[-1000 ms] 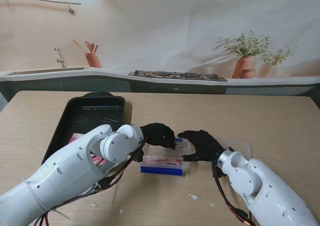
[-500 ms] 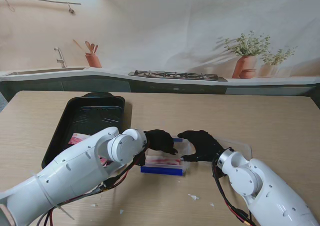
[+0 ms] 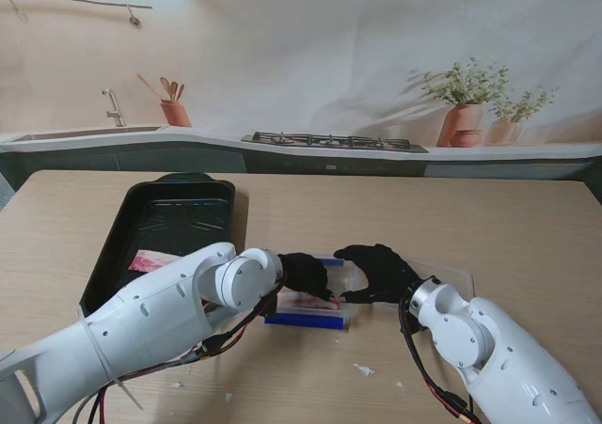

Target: Separate the bacon slices onto the tray

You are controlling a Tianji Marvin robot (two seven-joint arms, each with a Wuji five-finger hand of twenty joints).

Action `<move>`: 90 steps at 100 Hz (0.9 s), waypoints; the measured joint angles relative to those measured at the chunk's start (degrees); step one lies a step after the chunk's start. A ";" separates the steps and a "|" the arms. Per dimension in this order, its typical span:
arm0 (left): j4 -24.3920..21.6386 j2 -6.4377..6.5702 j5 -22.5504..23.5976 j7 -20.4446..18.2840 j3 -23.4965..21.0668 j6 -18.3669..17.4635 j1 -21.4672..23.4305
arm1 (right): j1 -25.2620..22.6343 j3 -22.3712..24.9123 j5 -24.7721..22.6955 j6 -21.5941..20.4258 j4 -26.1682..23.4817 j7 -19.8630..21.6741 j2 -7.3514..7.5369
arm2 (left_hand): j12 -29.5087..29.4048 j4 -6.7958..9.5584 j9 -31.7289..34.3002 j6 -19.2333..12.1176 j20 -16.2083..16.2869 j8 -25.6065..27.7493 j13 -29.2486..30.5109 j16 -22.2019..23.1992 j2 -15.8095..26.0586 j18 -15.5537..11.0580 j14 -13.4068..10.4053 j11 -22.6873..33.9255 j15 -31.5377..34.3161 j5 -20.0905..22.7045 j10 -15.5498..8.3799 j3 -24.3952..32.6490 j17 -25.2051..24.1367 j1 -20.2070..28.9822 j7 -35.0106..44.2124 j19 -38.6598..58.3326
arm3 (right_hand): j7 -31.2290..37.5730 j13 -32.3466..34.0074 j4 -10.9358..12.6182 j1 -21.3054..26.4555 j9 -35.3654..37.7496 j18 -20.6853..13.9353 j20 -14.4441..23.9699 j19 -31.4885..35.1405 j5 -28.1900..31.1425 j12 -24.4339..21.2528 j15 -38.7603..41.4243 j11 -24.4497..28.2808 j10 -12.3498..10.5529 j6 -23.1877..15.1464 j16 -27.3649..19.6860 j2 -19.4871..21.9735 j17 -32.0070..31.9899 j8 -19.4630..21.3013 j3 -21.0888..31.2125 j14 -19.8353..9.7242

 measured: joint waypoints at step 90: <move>-0.16 0.02 -1.23 -1.80 0.60 2.53 -0.52 | -0.03 0.05 0.05 0.12 -0.06 0.06 0.00 | 22.03 0.03 3.95 -0.57 3.22 1.21 5.44 16.99 -4.26 -0.02 -1.76 14.81 16.78 -1.62 -1.77 4.90 -3.82 -0.14 3.39 3.61 | 0.01 0.00 0.00 0.00 0.00 0.00 0.00 0.00 0.00 0.01 0.01 0.02 0.00 0.00 0.01 0.00 0.00 0.00 0.01 0.00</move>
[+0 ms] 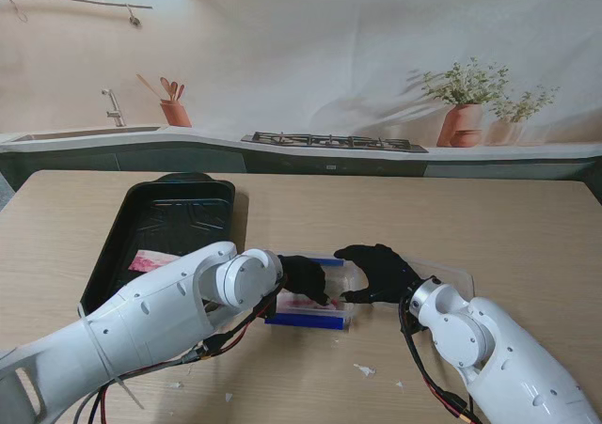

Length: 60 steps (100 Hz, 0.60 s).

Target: Separate the bacon slices onto the tray

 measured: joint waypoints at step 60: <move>-1.03 0.56 1.65 -0.62 0.23 -1.53 -0.59 | 0.01 0.05 0.03 -0.01 0.00 0.03 -0.01 | 14.90 0.00 8.84 -7.37 0.47 7.83 6.98 5.37 -1.66 0.05 -2.87 12.72 8.12 5.33 -7.17 2.45 0.73 0.14 16.16 0.02 | 0.00 0.00 0.00 0.00 0.00 0.00 0.00 0.00 0.00 0.01 0.00 0.00 0.00 0.00 0.01 0.00 0.00 0.00 0.00 0.00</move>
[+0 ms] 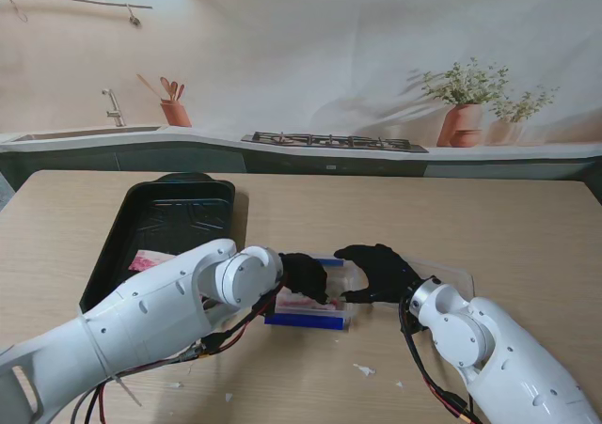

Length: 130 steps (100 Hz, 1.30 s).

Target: Separate the bacon slices onto the tray

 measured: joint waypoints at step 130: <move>3.18 0.47 3.16 -1.29 4.24 -7.69 -2.95 | -0.01 0.05 -0.01 -0.05 0.02 -0.04 0.01 | -12.63 -0.04 10.89 -8.86 0.06 -2.30 7.39 -4.42 -7.58 -1.57 -2.07 -18.92 -4.39 4.32 -2.90 1.09 4.06 12.50 12.05 1.50 | 0.00 0.00 0.00 0.00 0.00 0.00 0.00 0.00 0.00 0.00 0.59 0.01 0.00 0.00 0.01 0.00 0.00 -0.01 0.00 0.00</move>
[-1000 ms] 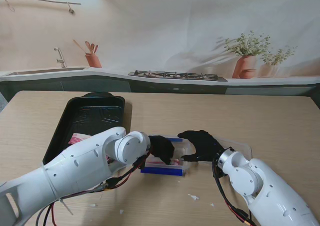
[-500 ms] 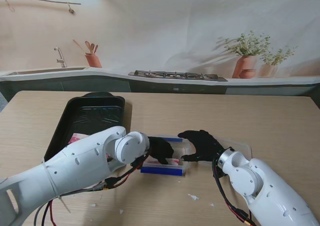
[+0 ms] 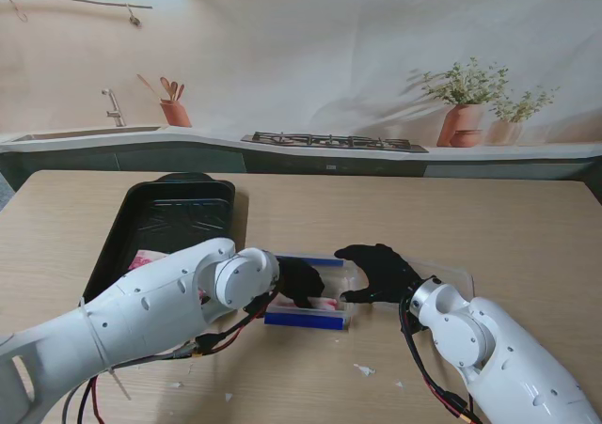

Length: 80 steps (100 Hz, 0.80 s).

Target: Separate the bacon slices onto the tray

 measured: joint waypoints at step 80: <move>-2.29 1.70 8.30 3.60 -3.87 -6.68 2.38 | 0.00 0.00 0.04 0.01 -0.01 -0.01 -0.01 | 10.86 -5.04 -1.52 5.19 0.02 17.37 -0.25 6.72 2.79 -0.04 -0.60 6.34 8.06 -6.07 3.00 -1.72 -3.18 3.60 6.07 0.01 | 0.00 0.00 0.00 0.00 0.00 0.00 0.00 0.00 0.00 0.00 0.00 0.00 0.00 0.00 0.01 0.00 0.00 0.00 0.00 0.00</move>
